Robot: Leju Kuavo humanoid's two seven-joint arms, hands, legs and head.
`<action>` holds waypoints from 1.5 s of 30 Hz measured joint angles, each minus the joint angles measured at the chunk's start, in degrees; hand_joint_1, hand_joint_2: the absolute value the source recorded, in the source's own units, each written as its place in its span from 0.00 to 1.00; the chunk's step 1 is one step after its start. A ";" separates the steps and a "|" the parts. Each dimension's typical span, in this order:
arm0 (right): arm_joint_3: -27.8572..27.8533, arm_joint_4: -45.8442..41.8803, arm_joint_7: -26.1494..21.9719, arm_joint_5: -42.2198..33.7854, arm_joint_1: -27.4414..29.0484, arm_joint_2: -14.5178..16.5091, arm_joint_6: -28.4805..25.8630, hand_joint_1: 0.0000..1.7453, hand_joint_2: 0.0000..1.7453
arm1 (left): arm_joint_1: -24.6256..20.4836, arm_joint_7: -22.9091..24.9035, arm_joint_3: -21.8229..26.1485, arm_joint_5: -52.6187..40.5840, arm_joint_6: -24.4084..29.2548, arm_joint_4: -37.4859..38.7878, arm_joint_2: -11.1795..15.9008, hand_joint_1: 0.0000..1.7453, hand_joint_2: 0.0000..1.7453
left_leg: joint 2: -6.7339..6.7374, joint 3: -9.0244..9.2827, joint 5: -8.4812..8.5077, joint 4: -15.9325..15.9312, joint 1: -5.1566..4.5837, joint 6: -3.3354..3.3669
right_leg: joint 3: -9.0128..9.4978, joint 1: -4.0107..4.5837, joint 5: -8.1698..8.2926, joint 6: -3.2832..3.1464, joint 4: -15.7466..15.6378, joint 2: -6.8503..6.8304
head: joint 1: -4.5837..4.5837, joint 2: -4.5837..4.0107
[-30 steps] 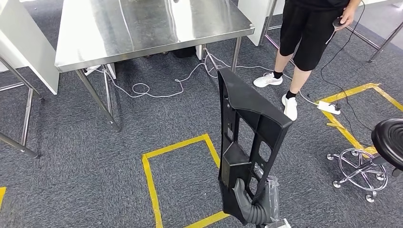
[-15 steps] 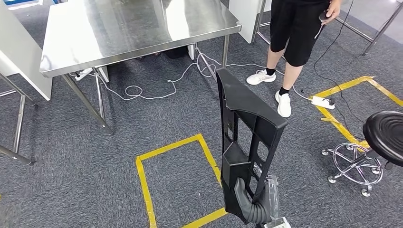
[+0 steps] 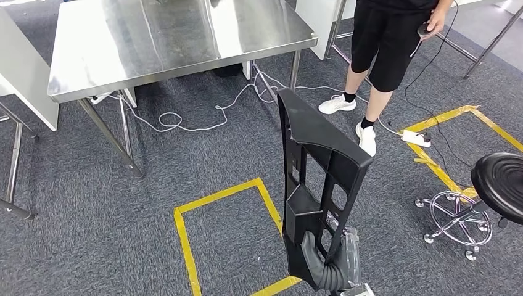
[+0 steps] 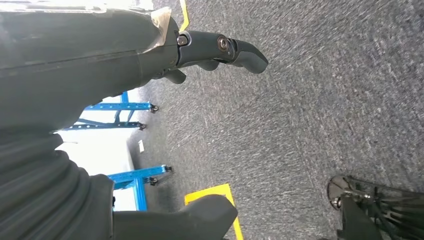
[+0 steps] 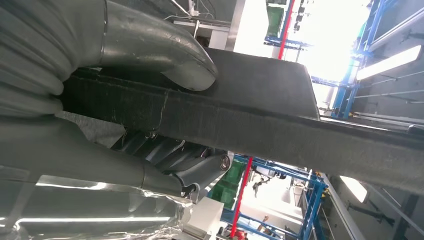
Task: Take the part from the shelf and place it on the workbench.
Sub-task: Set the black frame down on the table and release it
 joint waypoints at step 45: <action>0.60 -0.09 0.28 0.66 1.16 0.11 0.11 1.00 1.00 | 1.25 -0.51 -0.19 0.26 0.72 0.22 0.21 0.00 1.00 | -0.57 -10.11 -6.90 17.23 0.28 -3.43 | 8.17 -0.56 4.53 -3.09 -14.24 -0.13 | -0.34 0.00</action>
